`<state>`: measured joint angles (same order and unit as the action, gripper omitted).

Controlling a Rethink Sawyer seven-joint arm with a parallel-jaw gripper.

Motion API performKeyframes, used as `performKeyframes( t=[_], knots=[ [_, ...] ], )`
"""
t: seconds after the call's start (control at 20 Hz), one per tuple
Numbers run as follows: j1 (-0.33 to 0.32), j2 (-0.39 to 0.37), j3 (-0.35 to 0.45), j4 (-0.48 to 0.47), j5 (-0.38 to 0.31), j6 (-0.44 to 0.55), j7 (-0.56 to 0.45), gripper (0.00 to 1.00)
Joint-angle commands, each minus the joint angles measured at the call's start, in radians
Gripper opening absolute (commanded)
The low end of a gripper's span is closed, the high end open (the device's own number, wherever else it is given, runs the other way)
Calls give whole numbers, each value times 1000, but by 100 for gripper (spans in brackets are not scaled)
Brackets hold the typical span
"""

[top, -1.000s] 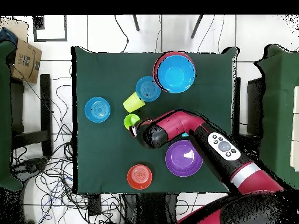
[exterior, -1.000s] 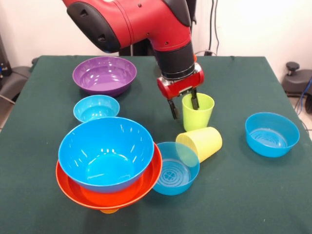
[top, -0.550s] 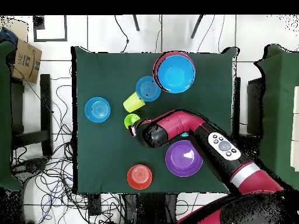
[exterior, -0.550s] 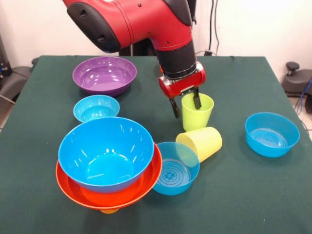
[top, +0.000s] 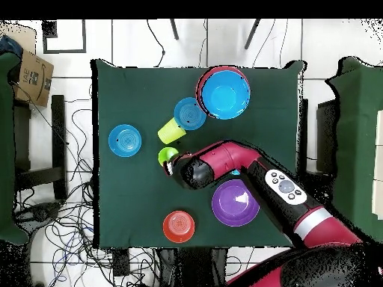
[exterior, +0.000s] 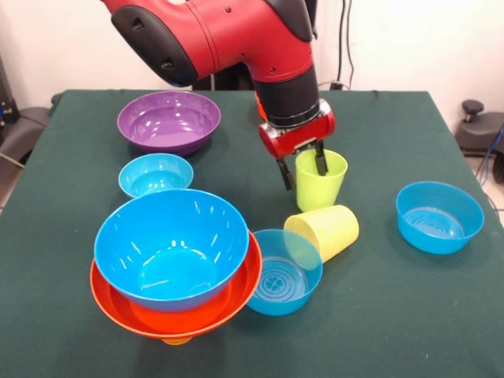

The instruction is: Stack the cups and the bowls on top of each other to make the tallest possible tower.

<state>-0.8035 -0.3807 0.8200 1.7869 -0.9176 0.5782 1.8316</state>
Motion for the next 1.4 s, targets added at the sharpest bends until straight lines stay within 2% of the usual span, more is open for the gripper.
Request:
performKeyframes(
  t=[0.05,0.5,0.65,0.85,1.4],
  knots=[
    [38,47,-41,-56,-24,138,-294,100],
    [36,70,-58,-75,-41,135,-289,100],
    [48,66,-73,-81,-41,139,-258,100],
    [44,57,-68,-84,-28,168,-284,100],
    [25,59,-44,-102,-7,178,-262,100]
  ],
)
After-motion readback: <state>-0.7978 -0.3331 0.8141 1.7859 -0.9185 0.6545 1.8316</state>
